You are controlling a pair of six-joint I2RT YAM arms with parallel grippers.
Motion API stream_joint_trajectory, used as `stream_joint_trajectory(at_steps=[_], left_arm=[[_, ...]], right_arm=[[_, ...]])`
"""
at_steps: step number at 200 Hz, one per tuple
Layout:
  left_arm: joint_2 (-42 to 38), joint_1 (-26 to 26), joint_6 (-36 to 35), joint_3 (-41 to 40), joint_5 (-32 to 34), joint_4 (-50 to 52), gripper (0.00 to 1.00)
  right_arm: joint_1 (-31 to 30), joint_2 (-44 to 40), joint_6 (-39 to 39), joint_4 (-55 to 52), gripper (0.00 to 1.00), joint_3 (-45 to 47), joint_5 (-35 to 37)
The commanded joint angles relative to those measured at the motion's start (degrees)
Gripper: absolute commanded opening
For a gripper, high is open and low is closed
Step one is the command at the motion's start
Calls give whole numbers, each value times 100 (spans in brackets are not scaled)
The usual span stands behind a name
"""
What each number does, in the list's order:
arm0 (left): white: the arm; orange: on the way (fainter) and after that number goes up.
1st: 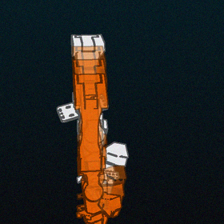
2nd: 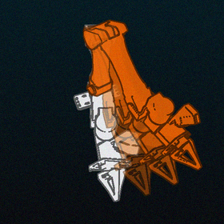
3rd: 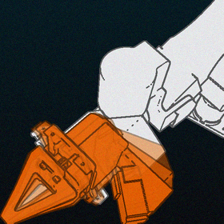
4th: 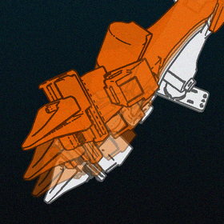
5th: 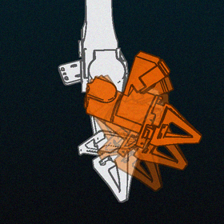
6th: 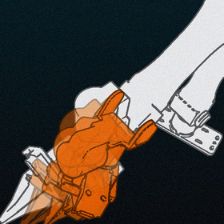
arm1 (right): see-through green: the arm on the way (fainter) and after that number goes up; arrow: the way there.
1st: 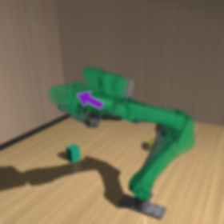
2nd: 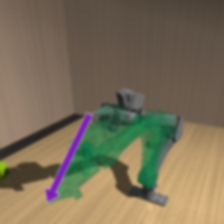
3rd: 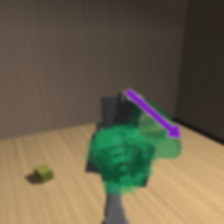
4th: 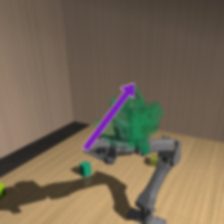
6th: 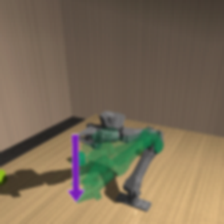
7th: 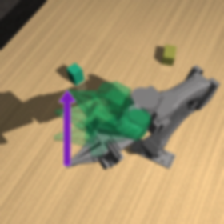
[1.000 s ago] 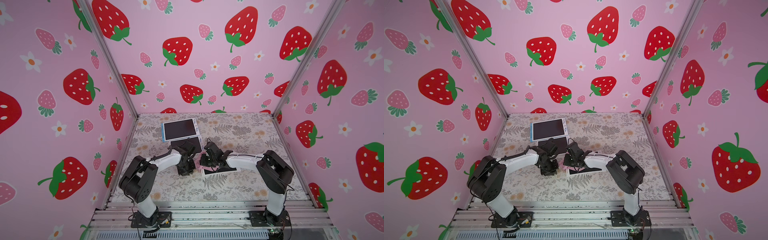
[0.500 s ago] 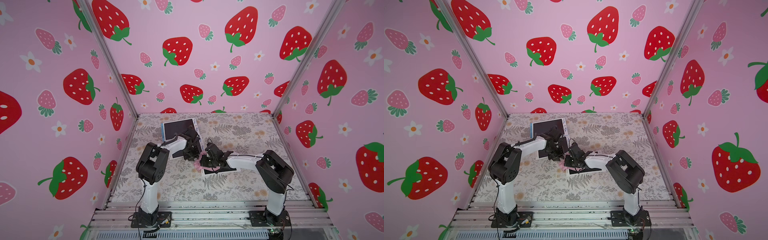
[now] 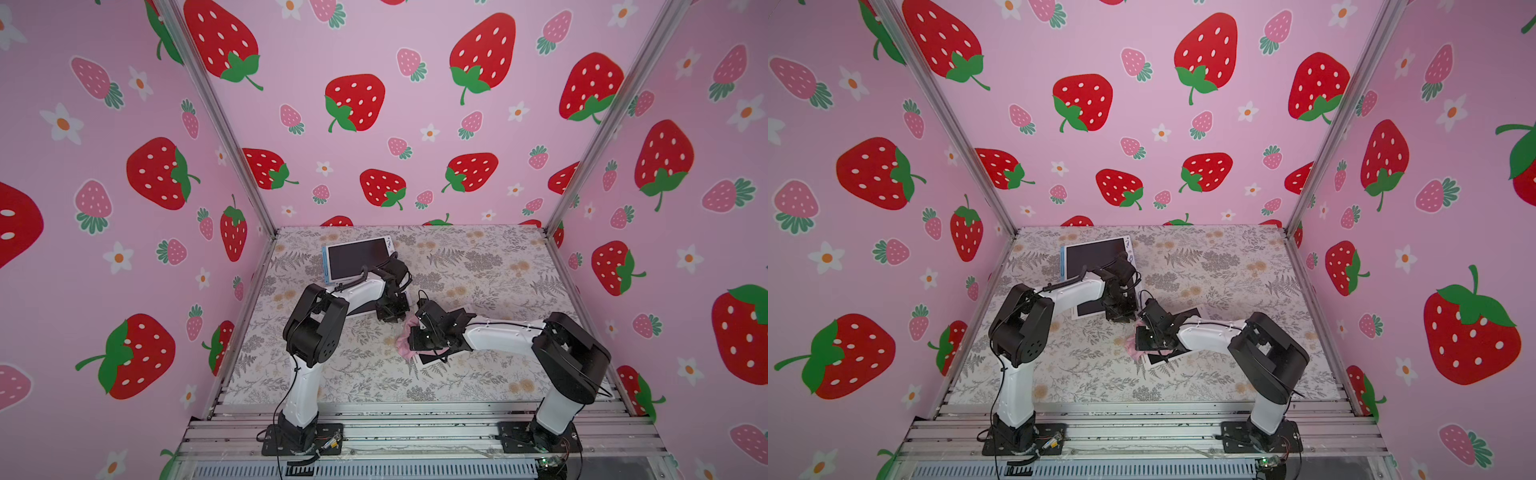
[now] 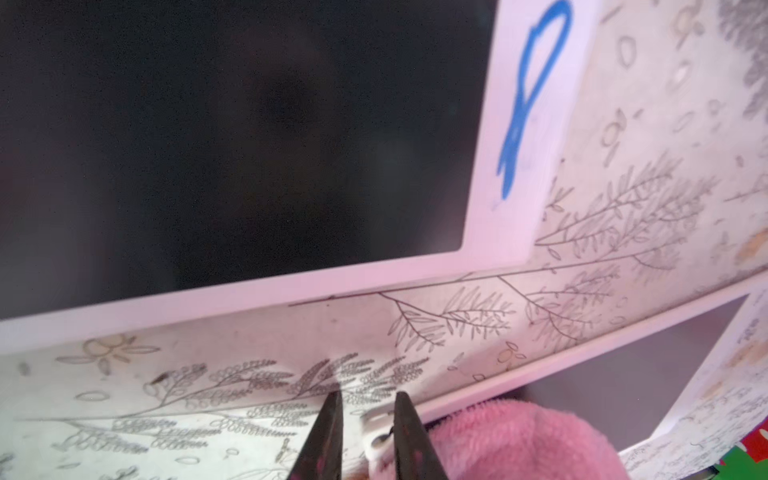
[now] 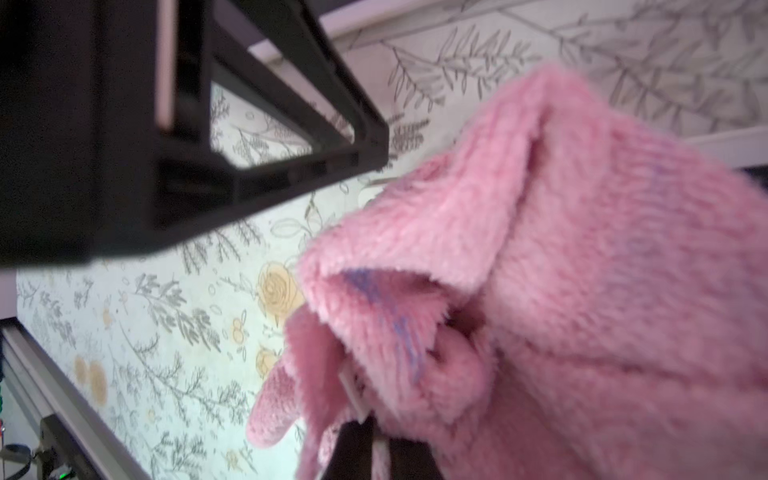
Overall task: Wipe the drawing tablet
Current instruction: Wipe the dirt from the drawing tablet.
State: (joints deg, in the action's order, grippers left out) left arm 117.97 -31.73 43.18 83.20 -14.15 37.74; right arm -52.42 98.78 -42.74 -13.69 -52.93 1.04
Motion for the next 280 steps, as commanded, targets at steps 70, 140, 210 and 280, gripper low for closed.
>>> stream_joint_trajectory(at_steps=[70, 140, 210, 280], left_arm=[[-192, -522, -127, 134, 362, 1041, 15], [143, -591, -410, 190, 592, 1032, 12], [443, -637, -665, 414, 1114, 1071, 13], [750, -644, -798, 701, 1481, 1203, 12]], right_arm=[[-40, -18, 33, -522, 0, 703, -258], [-49, -158, 0, -486, 0, 920, -174], [-57, -165, 42, -608, 0, 856, -158], [-506, 30, 259, -989, 0, 618, 338]])
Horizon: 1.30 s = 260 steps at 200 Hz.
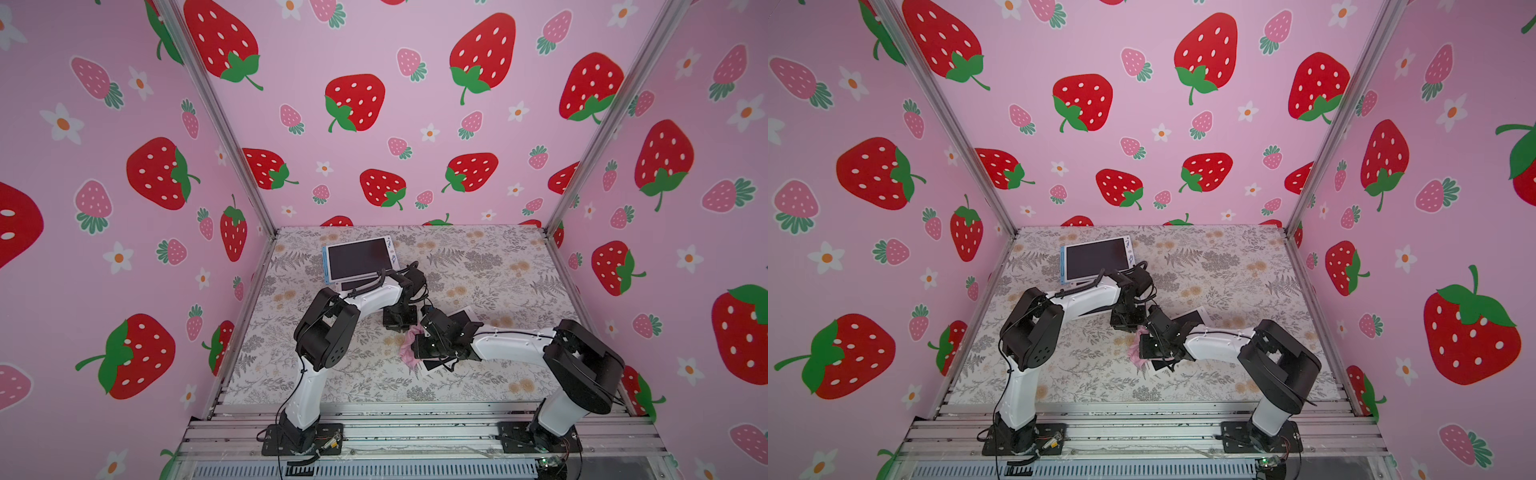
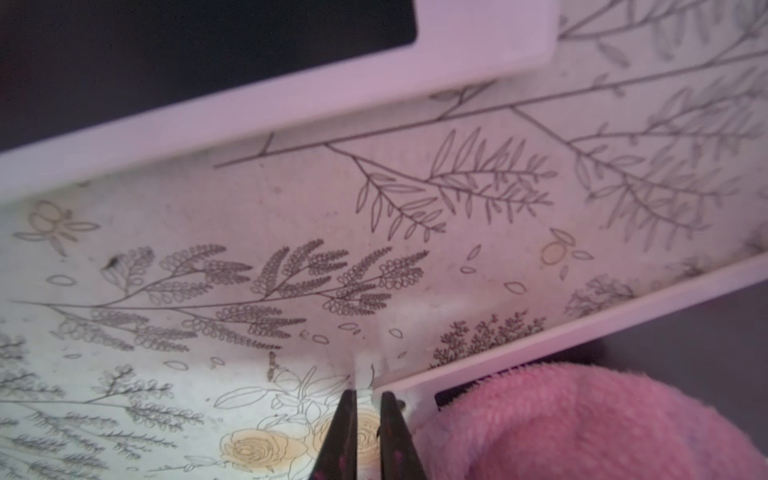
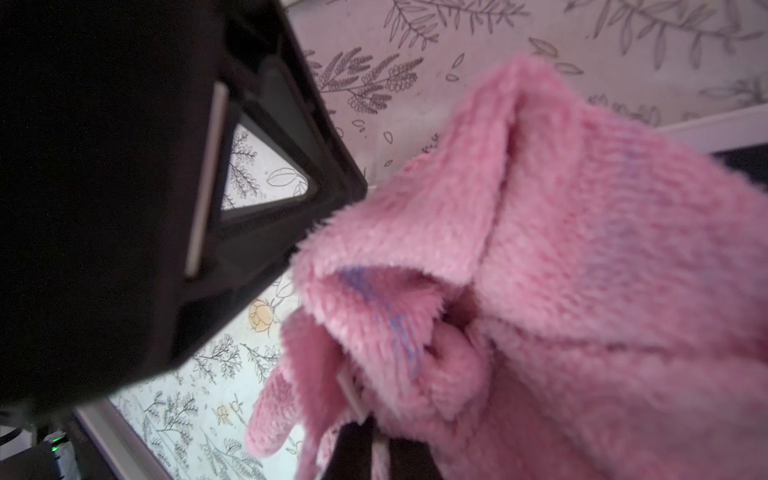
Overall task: Wipe the drawing tablet
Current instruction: Wipe the dirt from the drawing tablet.
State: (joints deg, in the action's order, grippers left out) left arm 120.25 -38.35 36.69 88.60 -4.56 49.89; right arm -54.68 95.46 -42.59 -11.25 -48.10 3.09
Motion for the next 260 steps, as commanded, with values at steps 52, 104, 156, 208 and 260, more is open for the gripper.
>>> stream_joint_trajectory(at_steps=[52, 104, 156, 208, 260], left_arm=[[522, -23, -171, 27, 236, -199, 11], [-218, -50, 65, -404, -481, -688, 13], [-172, -103, -30, -218, -706, -545, 13], [-346, -157, 77, -375, -689, -696, 14], [-442, -190, 40, -448, -646, -589, 15]], right_arm=[[-471, 468, 250, -1597, 0, 25, 104], [-518, 339, 128, -1773, 0, 76, 49], [-517, 377, -19, -1537, 0, 229, 27], [-514, 408, -86, -1521, 0, 272, 51], [-518, 394, -132, -1494, 0, 311, 58]])
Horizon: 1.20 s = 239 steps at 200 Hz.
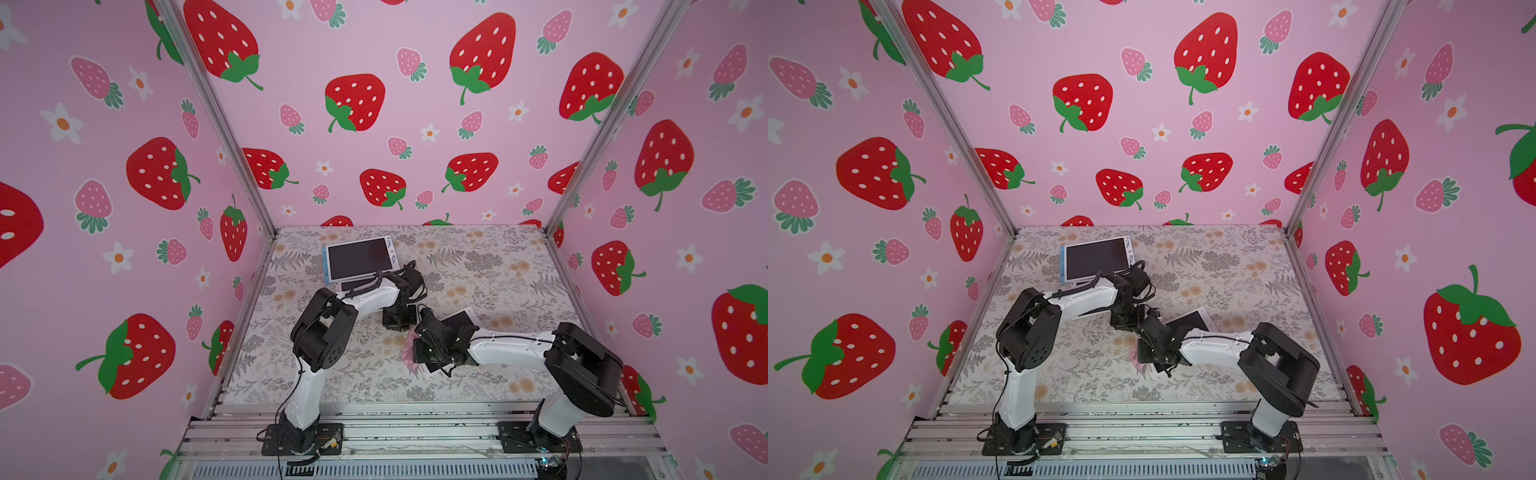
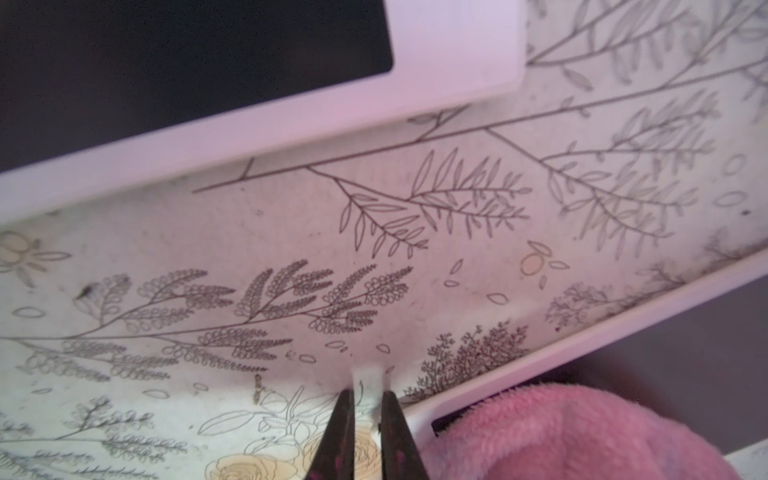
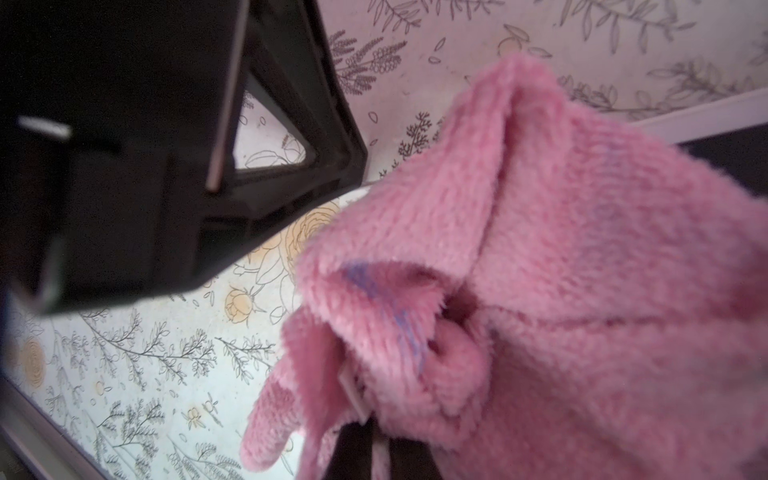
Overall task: Wipe the drawing tablet
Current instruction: Wipe the dirt from the drawing tablet.
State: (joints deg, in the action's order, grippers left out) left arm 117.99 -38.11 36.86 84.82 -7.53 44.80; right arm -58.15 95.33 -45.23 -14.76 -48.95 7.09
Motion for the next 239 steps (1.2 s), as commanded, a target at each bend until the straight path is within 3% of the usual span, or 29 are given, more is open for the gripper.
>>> stream_joint_trajectory(at_steps=[1, 66, 173, 239], left_arm=[[-225, -214, 23, -74, -347, -83, 15], [-393, -232, -25, -99, -315, 60, 17], [342, -379, -232, -17, -68, 105, 15], [765, -496, -248, 255, 795, 497, 16]], right_arm=[[-170, 412, 135, -1142, 0, 400, -337], [-170, 467, 95, -1124, 0, 386, -349], [-170, 476, 69, -1099, 0, 378, -364], [-349, 558, 287, -1322, 0, 290, -273]])
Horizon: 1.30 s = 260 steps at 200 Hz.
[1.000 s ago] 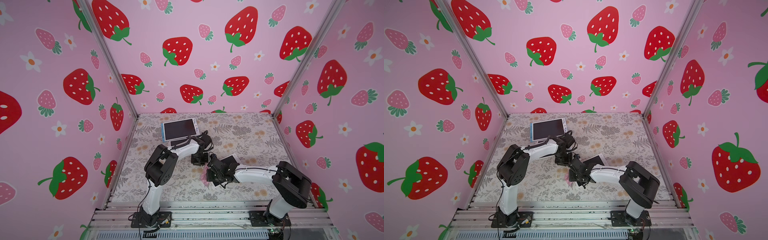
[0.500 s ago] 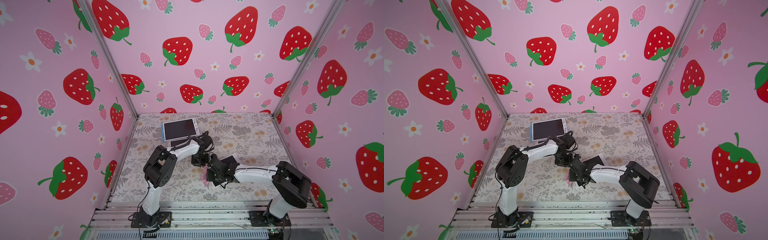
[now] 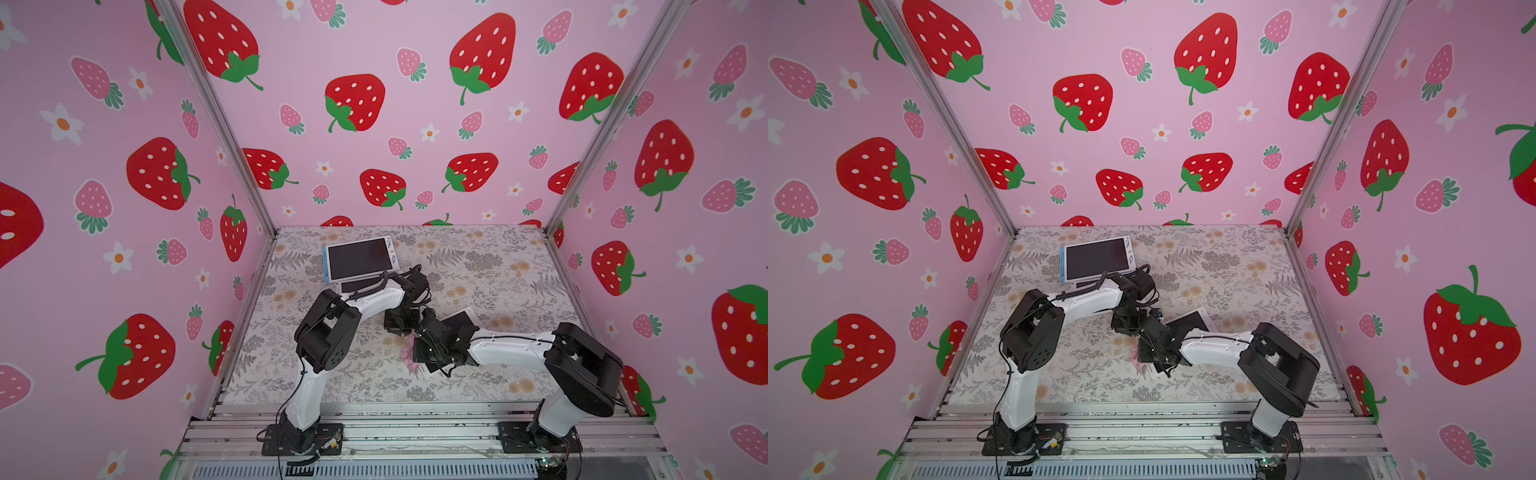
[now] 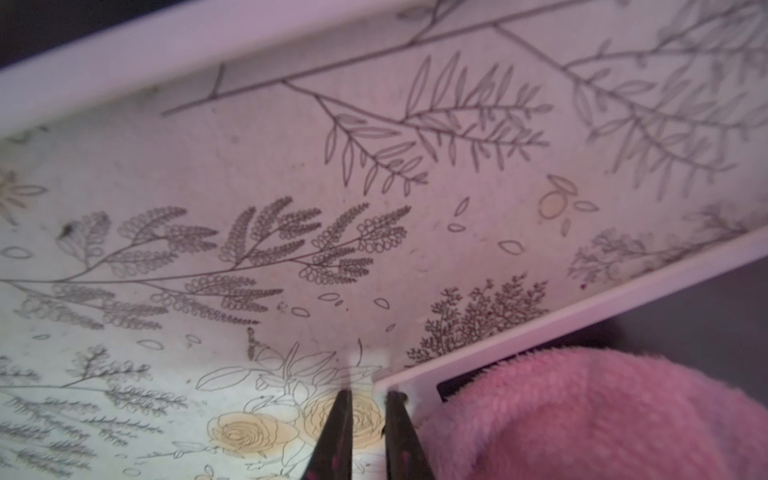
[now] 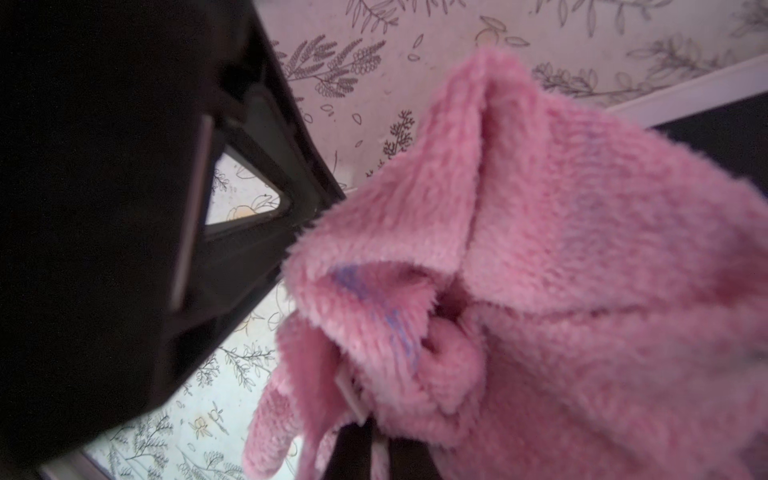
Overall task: Wipe the drawing tablet
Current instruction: Wipe the dirt from the drawing tablet.
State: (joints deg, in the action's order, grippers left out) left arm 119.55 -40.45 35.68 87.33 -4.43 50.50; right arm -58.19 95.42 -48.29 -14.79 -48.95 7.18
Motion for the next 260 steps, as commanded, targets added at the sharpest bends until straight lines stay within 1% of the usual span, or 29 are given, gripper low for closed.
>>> stream_joint_trajectory(at_steps=[1, 27, 85, 110, 126, 148, 151, 169, 187, 195, 202, 225, 260], left_arm=[[620, -262, -131, 12, 494, -70, 16], [856, -256, -140, 219, 522, 30, 16], [1000, -263, -167, 363, 210, -48, 16], [743, -257, -132, 256, 67, -145, 15], [426, -229, -110, 226, -171, -128, 15], [17, -214, -163, 226, -312, -23, 17], [-18, -210, -183, 232, -485, -15, 17], [-72, -179, -290, 329, -752, 86, 20], [-50, -44, -229, 279, -1143, -82, 26], [-38, 28, -190, 219, -1395, -260, 27], [7, 54, -209, 250, -1481, -305, 27], [374, 62, -350, 617, -1367, 108, 25], [528, 68, -359, 535, -1294, 47, 24]], right_arm=[[-352, 557, 593, -1331, 0, 290, -280], [-514, 569, 566, -1494, 0, 232, -387], [-586, 317, 301, -1735, 0, 469, -638], [-581, 257, 229, -1756, 0, 526, -586], [-533, 335, 262, -1673, 0, 497, -563], [-375, 476, 311, -1551, 0, 431, -560], [-334, 490, 319, -1527, 0, 436, -574], [-140, 490, 475, -1378, 0, 422, -534], [-40, 561, 971, -1401, 0, 204, -371], [-16, 608, 1184, -1404, 0, 89, -354], [3, 639, 1316, -1387, 0, 12, -356], [27, 748, 1419, -1312, 0, -98, -459], [28, 701, 1124, -1092, 0, 89, -621]])
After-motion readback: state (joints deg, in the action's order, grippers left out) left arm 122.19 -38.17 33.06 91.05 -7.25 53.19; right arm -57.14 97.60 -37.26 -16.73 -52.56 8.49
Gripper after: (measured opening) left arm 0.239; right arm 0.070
